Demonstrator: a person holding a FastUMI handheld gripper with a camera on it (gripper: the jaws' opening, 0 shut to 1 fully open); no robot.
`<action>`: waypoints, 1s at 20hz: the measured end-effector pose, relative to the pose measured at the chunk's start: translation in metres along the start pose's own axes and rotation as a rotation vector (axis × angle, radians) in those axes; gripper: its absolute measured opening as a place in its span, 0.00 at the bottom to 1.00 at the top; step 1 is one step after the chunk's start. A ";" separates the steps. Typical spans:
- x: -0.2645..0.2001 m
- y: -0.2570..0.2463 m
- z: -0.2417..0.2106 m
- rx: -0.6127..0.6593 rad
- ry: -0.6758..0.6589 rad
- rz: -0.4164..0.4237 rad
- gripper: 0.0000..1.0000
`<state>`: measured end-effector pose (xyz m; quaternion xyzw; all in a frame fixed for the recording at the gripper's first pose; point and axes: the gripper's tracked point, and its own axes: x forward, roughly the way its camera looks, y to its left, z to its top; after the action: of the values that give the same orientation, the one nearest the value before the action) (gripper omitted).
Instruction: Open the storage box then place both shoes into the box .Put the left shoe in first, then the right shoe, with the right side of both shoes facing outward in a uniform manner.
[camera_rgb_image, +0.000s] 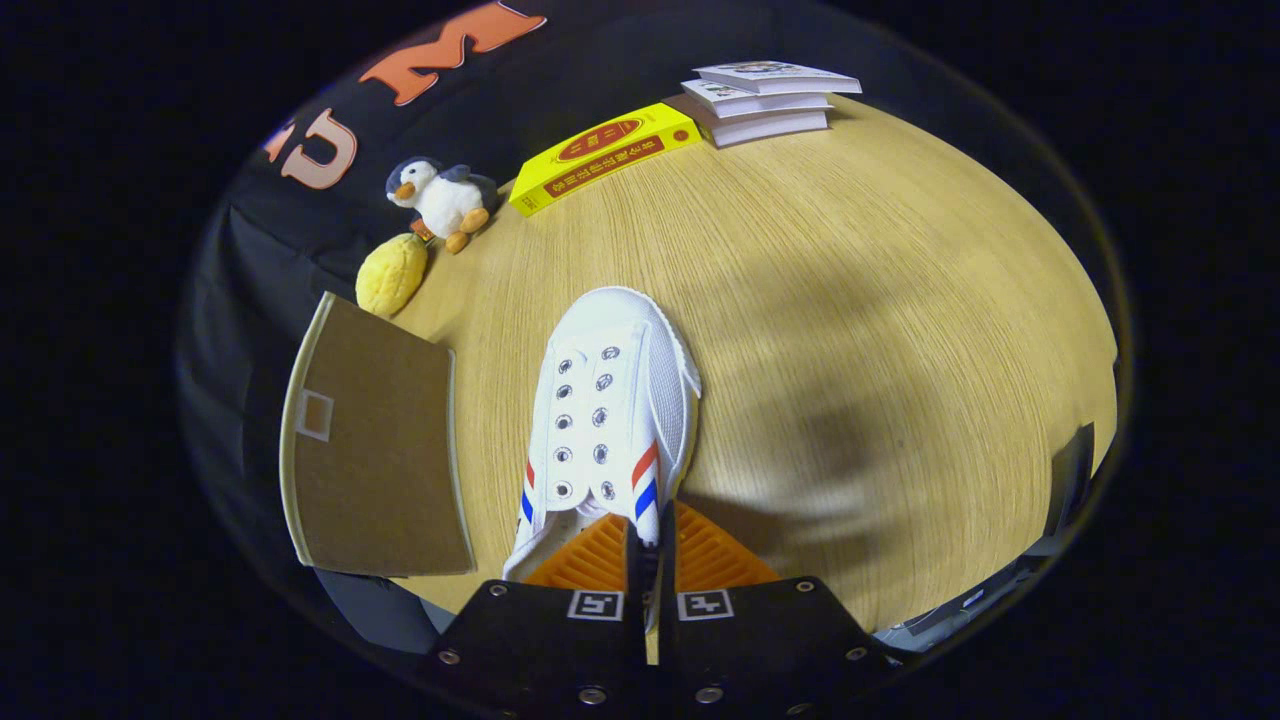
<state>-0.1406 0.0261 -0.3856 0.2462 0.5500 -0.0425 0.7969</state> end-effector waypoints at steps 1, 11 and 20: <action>-0.003 0.009 0.009 0.000 -0.017 0.022 0.05; -0.075 0.133 0.067 -0.093 -0.110 0.163 0.05; -0.079 0.243 0.045 -0.238 -0.061 0.261 0.05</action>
<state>-0.0506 0.2033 -0.2181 0.2180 0.4901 0.1190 0.8355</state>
